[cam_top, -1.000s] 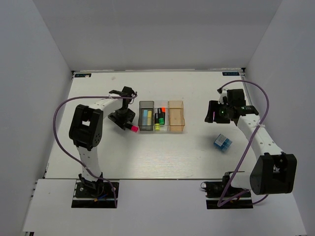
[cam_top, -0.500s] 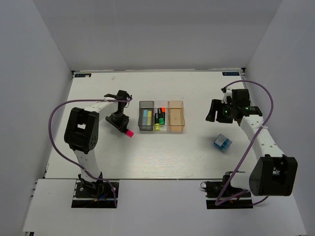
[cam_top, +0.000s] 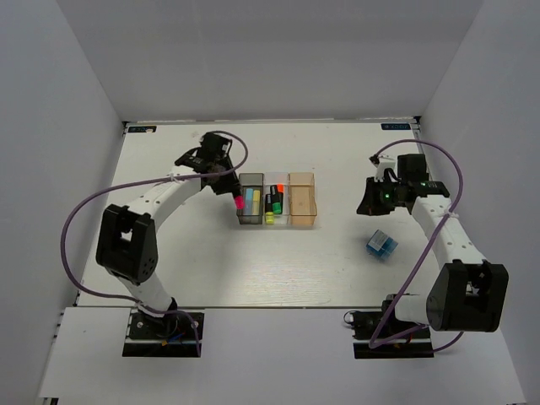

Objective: Sort the stationery into containers
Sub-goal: Place the pen in the storage box.

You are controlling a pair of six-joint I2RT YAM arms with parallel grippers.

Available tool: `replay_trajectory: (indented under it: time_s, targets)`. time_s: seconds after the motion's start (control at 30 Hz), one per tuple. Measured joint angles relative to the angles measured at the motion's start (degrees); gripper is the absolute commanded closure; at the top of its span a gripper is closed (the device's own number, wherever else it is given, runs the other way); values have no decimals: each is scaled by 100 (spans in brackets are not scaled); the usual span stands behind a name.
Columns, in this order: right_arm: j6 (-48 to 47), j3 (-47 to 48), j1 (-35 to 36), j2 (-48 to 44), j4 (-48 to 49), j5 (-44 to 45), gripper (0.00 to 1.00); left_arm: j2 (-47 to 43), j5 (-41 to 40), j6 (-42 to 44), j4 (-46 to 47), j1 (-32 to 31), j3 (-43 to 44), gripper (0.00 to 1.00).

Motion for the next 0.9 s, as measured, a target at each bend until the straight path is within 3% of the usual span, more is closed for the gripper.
replay_trajectory:
  time_s: [0.23,0.33,0.43,0.47,0.5,0.53,0.57,0.63,0.67,0.9]
  targets:
    - [-293,0,-48,114,-153,-188,100,894,1182,748,730,-555,702,98]
    - [-341,0,-48,127,-155,-254,94,1198,1296,863,844,-780,975,96]
    - [-374,0,-50,179,-177,-295,65,1458,1305,940,874,-973,1270,94]
    - [-387,0,-52,199,-190,-310,44,1539,1305,951,879,-1008,1366,91]
    - [-417,0,-76,216,-216,-328,34,1633,1305,957,881,-1045,1491,88]
    - [-483,0,-107,227,-236,-343,18,1746,1285,966,890,-1082,1633,70]
    - [-490,0,-153,238,-264,-341,14,1794,1272,975,901,-1095,1672,64]
    - [-568,0,-225,243,-304,-337,12,1906,1200,1001,872,-1141,1781,54]
    - [-608,0,-251,243,-321,-332,12,1952,1158,1016,848,-1158,1829,43]
    - [-1257,11,-286,223,-629,92,12,2035,1008,1147,608,-1167,2037,27]
